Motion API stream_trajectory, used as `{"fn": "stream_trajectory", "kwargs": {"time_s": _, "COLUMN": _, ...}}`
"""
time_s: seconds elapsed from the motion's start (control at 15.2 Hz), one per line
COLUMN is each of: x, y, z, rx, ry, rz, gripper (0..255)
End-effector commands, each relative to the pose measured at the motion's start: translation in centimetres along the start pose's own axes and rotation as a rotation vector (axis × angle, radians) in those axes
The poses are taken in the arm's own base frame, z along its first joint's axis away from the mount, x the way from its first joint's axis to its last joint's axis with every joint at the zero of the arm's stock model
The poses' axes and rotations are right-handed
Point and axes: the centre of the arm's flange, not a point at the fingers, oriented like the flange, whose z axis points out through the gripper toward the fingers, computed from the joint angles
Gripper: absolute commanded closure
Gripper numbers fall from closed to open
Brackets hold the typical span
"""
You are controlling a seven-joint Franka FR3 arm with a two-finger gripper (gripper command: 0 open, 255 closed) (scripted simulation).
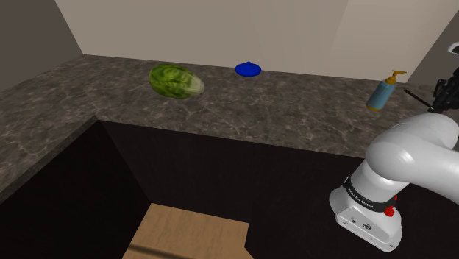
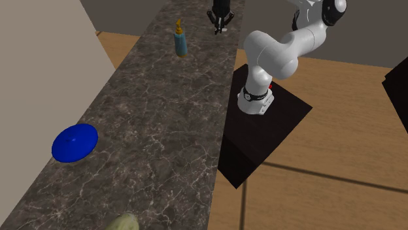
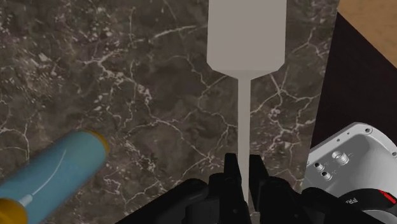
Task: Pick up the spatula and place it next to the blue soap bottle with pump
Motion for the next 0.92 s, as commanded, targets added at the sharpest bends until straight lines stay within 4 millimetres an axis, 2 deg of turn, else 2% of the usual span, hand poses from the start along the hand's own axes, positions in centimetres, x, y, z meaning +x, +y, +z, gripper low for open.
{"fn": "stream_trajectory", "kwargs": {"time_s": 0.0, "x": -0.1, "y": 0.0, "z": 1.1, "rx": 0.000, "ry": 0.000, "rz": 0.000, "gripper": 255}}
{"fn": "stream_trajectory", "kwargs": {"time_s": 0.86, "x": -0.5, "y": 0.0, "z": 7.9, "rx": 0.000, "ry": 0.000, "rz": 0.000, "gripper": 255}}
